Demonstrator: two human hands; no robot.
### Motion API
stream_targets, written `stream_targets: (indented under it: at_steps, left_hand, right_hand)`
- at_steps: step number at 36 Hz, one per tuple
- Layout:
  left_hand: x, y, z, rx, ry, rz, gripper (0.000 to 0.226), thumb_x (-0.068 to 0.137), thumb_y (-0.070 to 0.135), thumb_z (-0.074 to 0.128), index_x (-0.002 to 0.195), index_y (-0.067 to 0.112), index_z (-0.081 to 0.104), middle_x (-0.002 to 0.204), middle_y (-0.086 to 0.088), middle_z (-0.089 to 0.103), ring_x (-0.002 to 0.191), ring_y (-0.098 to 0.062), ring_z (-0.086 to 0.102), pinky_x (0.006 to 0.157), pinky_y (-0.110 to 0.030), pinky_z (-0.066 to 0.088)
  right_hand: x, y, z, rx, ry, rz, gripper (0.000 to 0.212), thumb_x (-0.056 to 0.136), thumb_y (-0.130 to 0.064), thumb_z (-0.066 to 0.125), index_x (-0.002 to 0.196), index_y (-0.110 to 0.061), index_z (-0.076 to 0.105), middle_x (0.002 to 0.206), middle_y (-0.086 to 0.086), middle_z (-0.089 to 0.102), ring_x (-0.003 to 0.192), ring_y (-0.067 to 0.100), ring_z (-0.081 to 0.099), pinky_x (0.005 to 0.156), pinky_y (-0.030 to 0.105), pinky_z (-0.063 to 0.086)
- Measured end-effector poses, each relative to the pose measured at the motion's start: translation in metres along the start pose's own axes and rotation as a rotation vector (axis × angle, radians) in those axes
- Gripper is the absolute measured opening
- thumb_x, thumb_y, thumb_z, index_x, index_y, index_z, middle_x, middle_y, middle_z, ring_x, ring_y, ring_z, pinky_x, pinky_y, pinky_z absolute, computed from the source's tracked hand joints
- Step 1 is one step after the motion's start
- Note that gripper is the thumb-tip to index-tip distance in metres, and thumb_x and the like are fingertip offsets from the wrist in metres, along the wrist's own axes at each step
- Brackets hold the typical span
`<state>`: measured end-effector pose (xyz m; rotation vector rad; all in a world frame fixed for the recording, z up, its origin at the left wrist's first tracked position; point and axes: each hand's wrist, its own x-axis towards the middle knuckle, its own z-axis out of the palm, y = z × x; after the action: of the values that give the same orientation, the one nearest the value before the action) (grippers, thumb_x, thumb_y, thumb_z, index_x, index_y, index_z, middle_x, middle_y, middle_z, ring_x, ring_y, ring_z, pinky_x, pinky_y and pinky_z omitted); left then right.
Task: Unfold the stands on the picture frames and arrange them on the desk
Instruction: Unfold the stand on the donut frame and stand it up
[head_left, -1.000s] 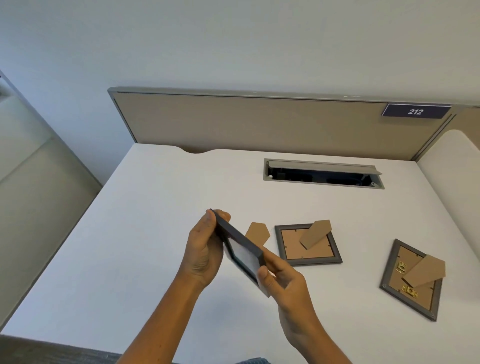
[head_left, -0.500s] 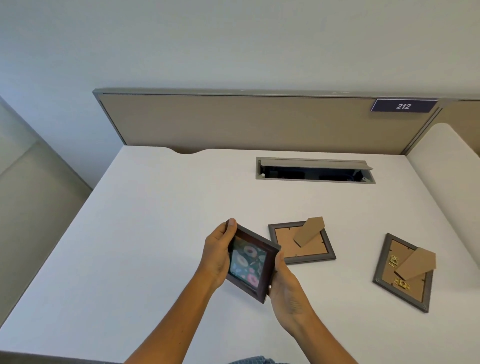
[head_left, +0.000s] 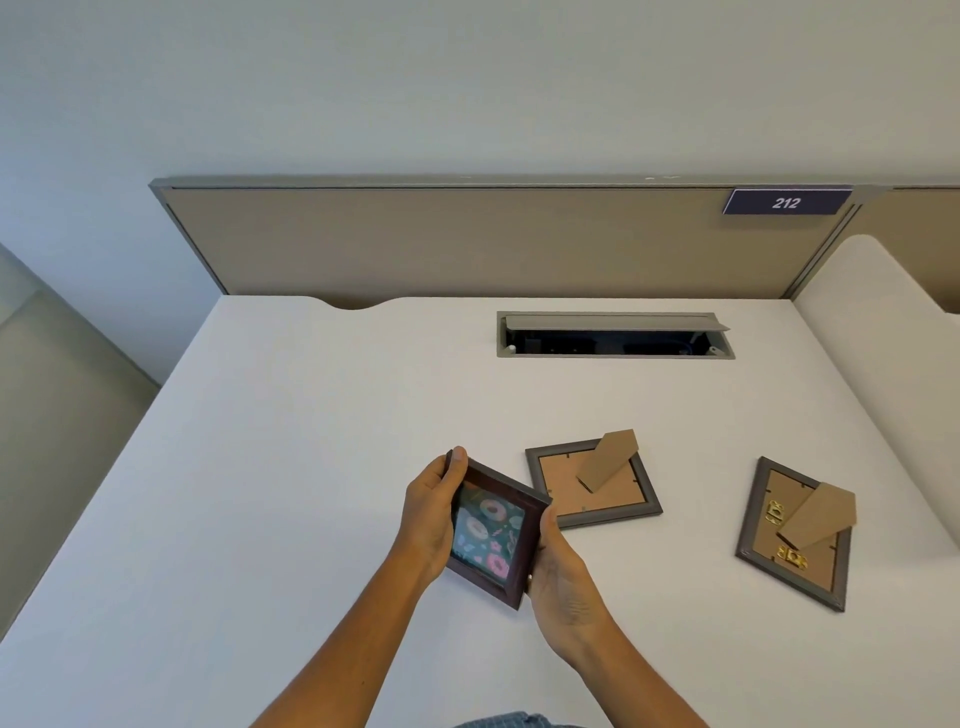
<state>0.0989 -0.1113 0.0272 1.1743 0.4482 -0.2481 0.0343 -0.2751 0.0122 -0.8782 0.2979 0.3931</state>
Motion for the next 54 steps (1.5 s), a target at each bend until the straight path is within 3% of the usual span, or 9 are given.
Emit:
stream_targets:
  at_steps: [10, 20, 29, 41, 46, 51, 54]
  left_hand:
    - [0.001, -0.007, 0.002, -0.017, 0.027, -0.015, 0.064, 0.087, 0.058, 0.073, 0.116, 0.002, 0.067, 0.102, -0.016, 0.079, 0.09, -0.03, 0.08, 0.074, -0.04, 0.064]
    - [0.001, -0.01, 0.004, -0.027, 0.021, -0.027, 0.08, 0.068, 0.072, 0.085, 0.107, 0.005, 0.069, 0.098, -0.015, 0.08, 0.087, -0.029, 0.081, 0.072, -0.038, 0.064]
    - [-0.006, -0.011, 0.003, -0.028, 0.029, -0.038, 0.043, 0.083, 0.059, 0.077, 0.094, 0.018, 0.076, 0.096, -0.012, 0.08, 0.086, -0.026, 0.081, 0.07, -0.036, 0.064]
    - [-0.014, -0.015, 0.001, 0.044, 0.042, -0.032, 0.059, 0.069, 0.075, 0.082, 0.094, 0.022, 0.075, 0.1, -0.013, 0.081, 0.089, -0.028, 0.082, 0.069, -0.035, 0.064]
    - [-0.016, -0.015, 0.002, 0.061, 0.063, -0.027, 0.049, 0.08, 0.067, 0.076, 0.097, 0.021, 0.075, 0.103, -0.014, 0.081, 0.092, -0.03, 0.081, 0.07, -0.036, 0.065]
    - [-0.02, -0.018, 0.004, 0.058, 0.093, -0.034, 0.054, 0.09, 0.061, 0.07, 0.109, 0.01, 0.068, 0.102, -0.015, 0.081, 0.093, -0.034, 0.081, 0.071, -0.039, 0.066]
    - [-0.021, -0.018, 0.005, 0.056, 0.104, -0.035, 0.054, 0.091, 0.059, 0.069, 0.11, 0.008, 0.067, 0.103, -0.015, 0.081, 0.092, -0.033, 0.081, 0.069, -0.038, 0.065]
  right_hand:
    - [0.003, 0.001, -0.007, -0.018, 0.026, 0.009, 0.08, 0.063, -0.084, 0.085, 0.124, -0.032, 0.082, 0.137, 0.009, 0.077, 0.125, 0.024, 0.075, 0.093, 0.034, 0.065]
    - [0.007, 0.005, -0.018, -0.015, 0.022, 0.025, 0.079, 0.069, -0.08, 0.085, 0.13, -0.029, 0.08, 0.142, 0.012, 0.074, 0.128, 0.026, 0.073, 0.094, 0.035, 0.065]
    - [0.009, 0.008, -0.023, -0.01, -0.014, 0.022, 0.08, 0.063, -0.08, 0.088, 0.125, -0.03, 0.082, 0.139, 0.012, 0.075, 0.125, 0.027, 0.074, 0.093, 0.035, 0.066]
    - [0.008, 0.015, -0.033, -0.015, 0.042, 0.042, 0.081, 0.064, -0.082, 0.086, 0.127, -0.03, 0.081, 0.139, 0.011, 0.076, 0.125, 0.028, 0.074, 0.093, 0.037, 0.066]
    - [0.007, 0.017, -0.037, -0.067, 0.05, 0.02, 0.097, 0.061, -0.085, 0.085, 0.137, -0.026, 0.073, 0.138, 0.009, 0.077, 0.124, 0.025, 0.075, 0.104, 0.044, 0.058]
    - [0.004, 0.013, -0.035, -0.112, 0.069, 0.018, 0.076, 0.071, -0.085, 0.078, 0.127, -0.035, 0.08, 0.139, 0.007, 0.076, 0.127, 0.025, 0.073, 0.113, 0.05, 0.053]
    - [0.002, 0.012, -0.035, -0.129, 0.077, 0.024, 0.075, 0.073, -0.087, 0.075, 0.128, -0.036, 0.08, 0.139, 0.007, 0.076, 0.128, 0.025, 0.073, 0.115, 0.051, 0.052]
